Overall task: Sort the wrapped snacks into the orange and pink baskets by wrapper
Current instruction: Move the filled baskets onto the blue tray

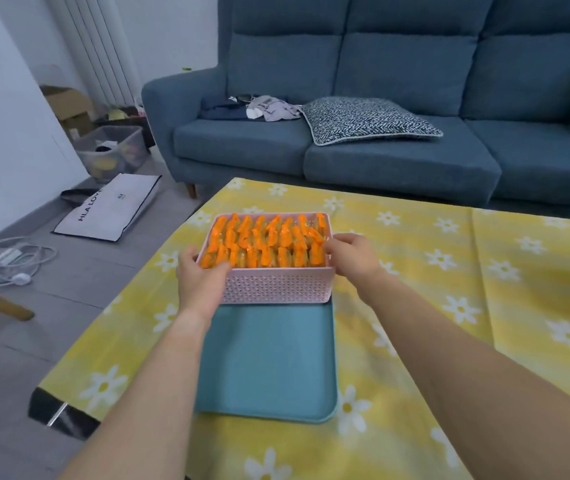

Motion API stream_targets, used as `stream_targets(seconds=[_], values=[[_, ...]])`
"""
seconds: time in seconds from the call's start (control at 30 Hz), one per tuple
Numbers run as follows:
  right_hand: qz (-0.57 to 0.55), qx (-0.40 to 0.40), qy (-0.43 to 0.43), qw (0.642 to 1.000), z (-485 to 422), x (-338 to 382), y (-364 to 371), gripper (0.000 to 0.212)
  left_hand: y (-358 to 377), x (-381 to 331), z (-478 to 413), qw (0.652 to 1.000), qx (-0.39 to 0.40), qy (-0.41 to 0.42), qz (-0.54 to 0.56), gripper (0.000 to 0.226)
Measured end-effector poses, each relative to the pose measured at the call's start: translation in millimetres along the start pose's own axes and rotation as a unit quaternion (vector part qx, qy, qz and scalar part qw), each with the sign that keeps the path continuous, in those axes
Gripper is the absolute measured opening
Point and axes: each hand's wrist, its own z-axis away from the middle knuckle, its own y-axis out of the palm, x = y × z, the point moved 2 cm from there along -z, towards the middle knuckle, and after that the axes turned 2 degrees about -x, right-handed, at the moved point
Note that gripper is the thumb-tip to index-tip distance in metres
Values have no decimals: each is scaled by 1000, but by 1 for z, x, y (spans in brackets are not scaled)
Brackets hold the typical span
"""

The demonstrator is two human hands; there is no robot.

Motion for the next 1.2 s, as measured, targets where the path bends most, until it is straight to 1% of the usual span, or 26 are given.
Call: stream_targets(seconds=[0.03, 0.07, 0.13, 0.2, 0.27, 0.33, 0.37, 0.4, 0.47, 0.57, 0.67, 0.8, 0.93, 0.97, 1.07, 1.1, 1.2], values=[[0, 4, 2, 1000, -1, -1, 3, 19, -1, 3, -2, 1000, -5, 12, -21, 64], [3, 8, -1, 1000, -1, -1, 6, 20, -2, 5, -4, 998, -11, 30, -47, 69], [-9, 14, -11, 1000, 0, -4, 9, 22, -2, 6, -6, 993, -35, 59, -97, 70], [-16, 30, -24, 999, 6, -6, 10, 24, -1, 3, -4, 986, -69, 68, -138, 70], [10, 48, -35, 998, 14, -8, 7, 28, 1, -5, 4, 971, -109, 81, -198, 65], [52, 56, -27, 997, 27, -13, -2, 46, 7, -19, 18, 951, -138, 124, -247, 56], [77, 56, -21, 995, 35, -17, -10, 56, 15, -28, 27, 947, -139, 151, -249, 53], [102, 57, -17, 993, 40, -22, -18, 62, 23, -36, 35, 944, -130, 178, -245, 52], [140, 53, -19, 989, 53, -33, -44, 62, 45, -57, 62, 939, -87, 239, -230, 47], [189, 34, -28, 981, 79, -49, -96, 56, 82, -78, 116, 928, 21, 307, -208, 38], [207, -11, -36, 978, 107, -61, -157, 51, 124, -78, 170, 902, 133, 332, -242, 40], [168, -87, -24, 982, 138, -79, -247, 46, 176, -69, 231, 868, 232, 341, -277, 38], [86, -177, -2, 980, 157, -99, -326, 42, 229, -62, 280, 838, 284, 359, -297, 32], [59, -200, 9, 978, 160, -104, -344, 40, 246, -62, 293, 837, 300, 350, -294, 31], [9, -252, 32, 967, 164, -115, -386, 36, 295, -69, 325, 858, 328, 306, -252, 25], [12, -255, 35, 966, 164, -117, -394, 36, 310, -72, 333, 864, 325, 301, -241, 23], [66, -251, 46, 965, 165, -130, -421, 45, 360, -85, 355, 867, 303, 319, -235, 20]])
